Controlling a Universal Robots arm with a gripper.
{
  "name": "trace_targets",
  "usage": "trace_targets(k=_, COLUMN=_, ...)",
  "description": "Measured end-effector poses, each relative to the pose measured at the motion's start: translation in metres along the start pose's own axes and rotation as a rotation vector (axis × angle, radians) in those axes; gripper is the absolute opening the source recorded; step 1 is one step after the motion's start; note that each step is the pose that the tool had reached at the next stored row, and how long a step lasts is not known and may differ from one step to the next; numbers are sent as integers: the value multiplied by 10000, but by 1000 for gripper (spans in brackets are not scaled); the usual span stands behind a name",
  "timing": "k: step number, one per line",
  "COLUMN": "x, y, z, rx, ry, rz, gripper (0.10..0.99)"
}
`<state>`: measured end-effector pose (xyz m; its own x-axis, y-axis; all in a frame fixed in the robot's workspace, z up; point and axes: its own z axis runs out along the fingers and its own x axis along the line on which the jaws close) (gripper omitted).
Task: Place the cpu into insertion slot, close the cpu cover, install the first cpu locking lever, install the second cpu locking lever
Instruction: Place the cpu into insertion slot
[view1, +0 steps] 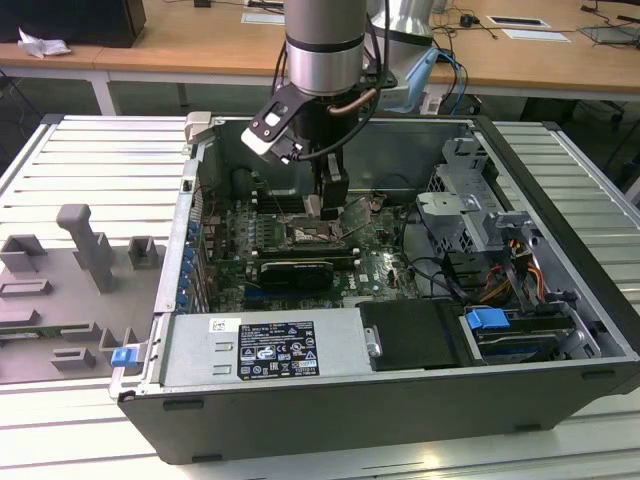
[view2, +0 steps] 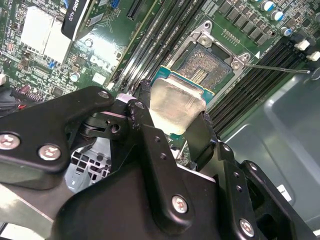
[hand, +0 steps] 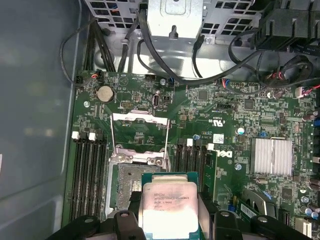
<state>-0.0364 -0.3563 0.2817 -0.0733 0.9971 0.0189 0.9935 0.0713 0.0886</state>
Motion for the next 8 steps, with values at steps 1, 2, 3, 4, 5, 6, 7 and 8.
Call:
trace_targets(k=1, x=0, y=0, z=4, rx=0, ry=0, rz=0, gripper=529)
trace_targets(k=2, x=0, y=-1, z=8, rx=0, ry=0, rz=0, gripper=529)
trace_targets(k=3, x=0, y=-1, z=11, rx=0, ry=0, rz=0, gripper=529)
trace_targets(k=4, x=0, y=-1, z=12, rx=0, ry=0, rz=0, gripper=529)
trace_targets(k=5, x=2, y=-1, z=15, rx=-1, ry=2, rz=5, gripper=529)
trace_targets(k=6, x=6, y=-2, z=17, rx=-1, ry=0, rz=19, gripper=529)
trace_targets(k=7, x=13, y=-2, z=22, rx=-2, ry=-7, rz=81, gripper=529)
trace_targets(k=8, x=16, y=-2, z=29, rx=-4, ry=-12, rz=152, gripper=529)
